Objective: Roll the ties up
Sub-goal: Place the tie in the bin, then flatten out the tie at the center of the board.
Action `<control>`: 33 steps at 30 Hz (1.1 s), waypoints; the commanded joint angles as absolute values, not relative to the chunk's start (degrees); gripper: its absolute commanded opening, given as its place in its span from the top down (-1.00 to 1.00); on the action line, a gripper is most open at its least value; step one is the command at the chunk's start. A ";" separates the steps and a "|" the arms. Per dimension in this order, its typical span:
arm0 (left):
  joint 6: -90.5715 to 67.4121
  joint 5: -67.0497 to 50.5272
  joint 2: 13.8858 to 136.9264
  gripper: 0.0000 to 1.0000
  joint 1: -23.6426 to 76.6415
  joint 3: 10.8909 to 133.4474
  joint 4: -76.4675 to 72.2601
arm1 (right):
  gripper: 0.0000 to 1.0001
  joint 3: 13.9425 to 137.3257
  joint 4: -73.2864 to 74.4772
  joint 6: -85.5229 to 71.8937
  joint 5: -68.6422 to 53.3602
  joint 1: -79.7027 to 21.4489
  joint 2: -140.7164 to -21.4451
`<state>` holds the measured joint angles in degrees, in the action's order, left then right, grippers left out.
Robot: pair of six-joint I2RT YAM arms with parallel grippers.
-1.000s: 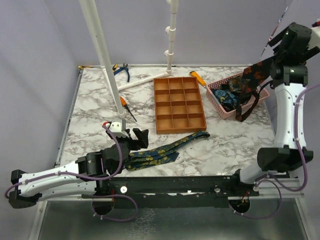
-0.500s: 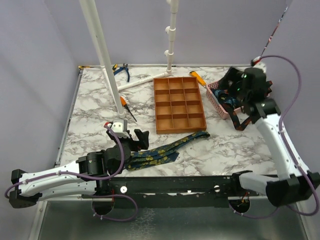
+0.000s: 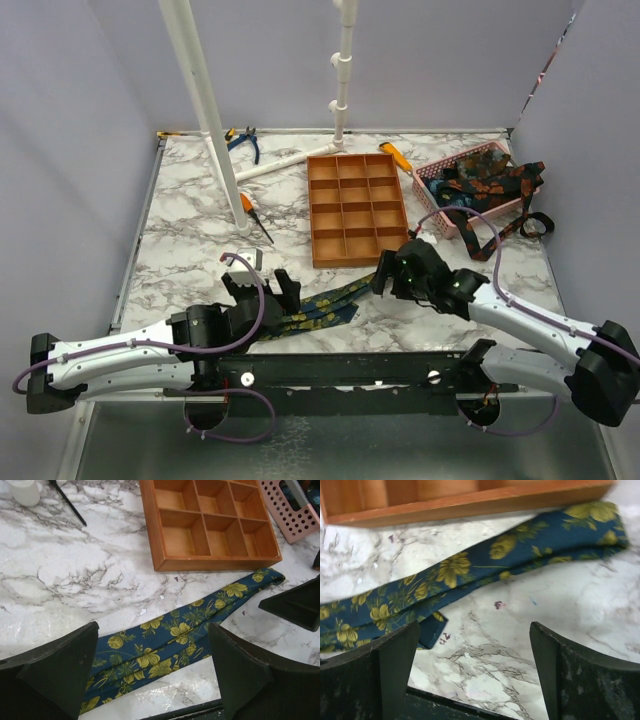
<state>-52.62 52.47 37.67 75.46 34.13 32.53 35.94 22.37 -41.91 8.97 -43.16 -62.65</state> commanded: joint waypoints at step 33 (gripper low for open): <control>-54.51 52.03 38.78 -0.88 75.50 36.41 33.80 | 0.97 27.87 10.11 -63.34 21.38 -37.91 -60.94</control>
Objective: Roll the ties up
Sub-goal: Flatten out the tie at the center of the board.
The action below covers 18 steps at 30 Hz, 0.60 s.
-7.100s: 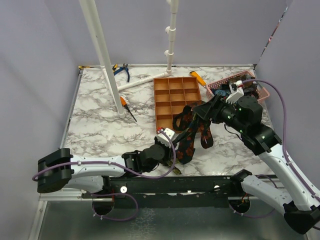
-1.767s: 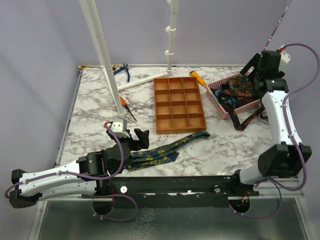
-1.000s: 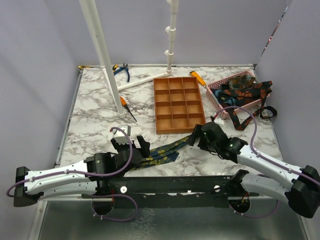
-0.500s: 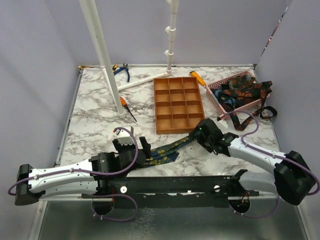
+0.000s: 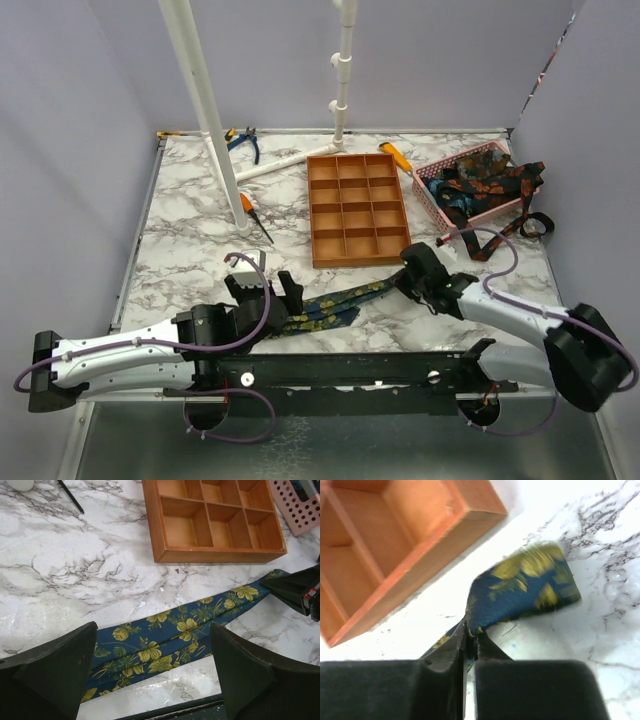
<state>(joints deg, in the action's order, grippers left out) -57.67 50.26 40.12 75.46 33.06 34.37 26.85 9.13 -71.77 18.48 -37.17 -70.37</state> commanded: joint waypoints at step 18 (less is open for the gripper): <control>-15.47 49.39 47.88 -0.96 75.42 55.11 9.90 | 0.99 71.62 32.48 -18.45 13.93 -38.02 -48.65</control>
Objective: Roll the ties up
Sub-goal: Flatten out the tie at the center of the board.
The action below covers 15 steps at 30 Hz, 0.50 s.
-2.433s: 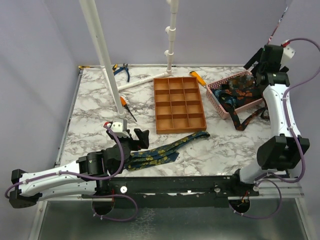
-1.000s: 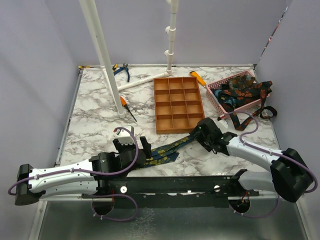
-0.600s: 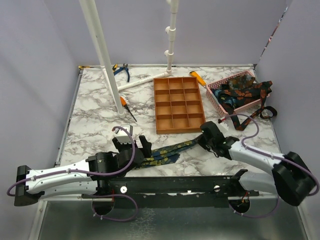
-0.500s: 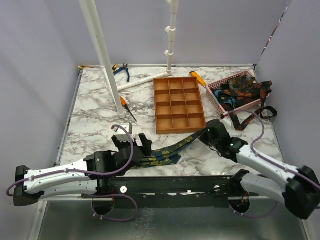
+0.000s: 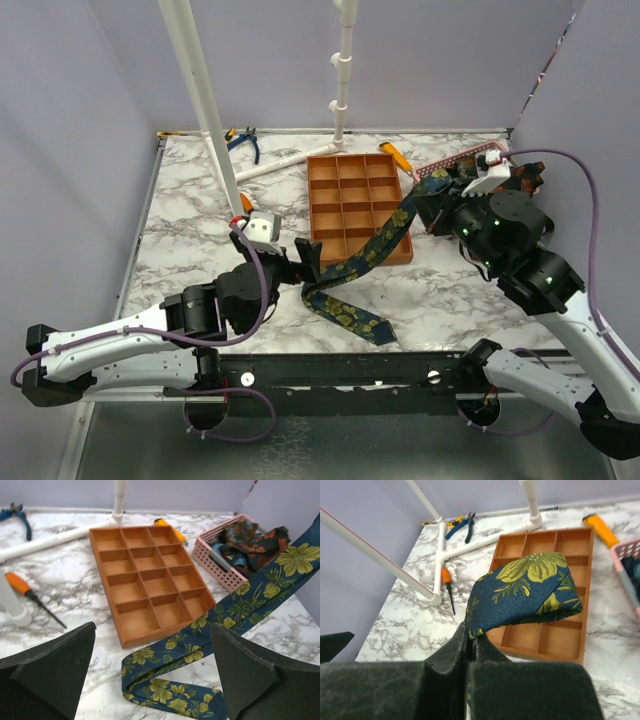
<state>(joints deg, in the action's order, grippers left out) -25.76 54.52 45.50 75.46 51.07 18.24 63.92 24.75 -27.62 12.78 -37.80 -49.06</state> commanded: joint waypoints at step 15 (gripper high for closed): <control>-5.99 25.52 60.85 -0.98 75.40 68.49 -1.54 | 0.99 98.23 39.64 -15.07 -3.51 -38.06 -58.52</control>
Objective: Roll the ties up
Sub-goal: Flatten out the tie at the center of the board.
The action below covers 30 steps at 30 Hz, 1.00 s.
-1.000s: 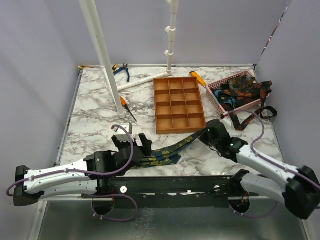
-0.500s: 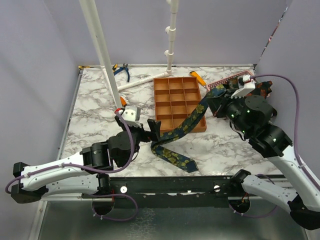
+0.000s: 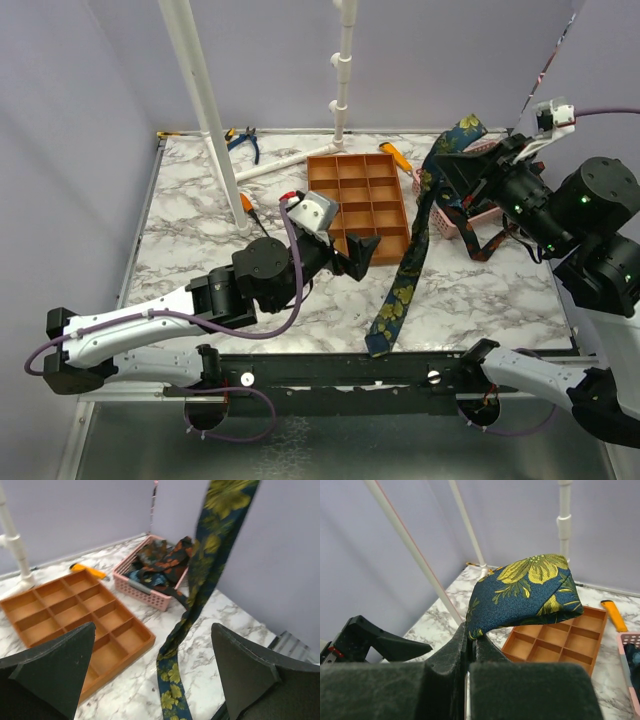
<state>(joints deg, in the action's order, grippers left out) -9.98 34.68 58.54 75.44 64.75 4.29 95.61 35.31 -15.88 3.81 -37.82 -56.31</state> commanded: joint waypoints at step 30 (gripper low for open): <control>10.16 46.59 87.27 -0.97 75.50 88.58 -12.49 | 0.99 100.96 42.05 -33.40 5.12 -38.06 -60.12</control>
<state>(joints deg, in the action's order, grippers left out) 8.27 37.26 85.52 75.46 84.97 -10.00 101.49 40.47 -30.35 1.89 -37.82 -60.25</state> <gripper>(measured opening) 0.990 0.014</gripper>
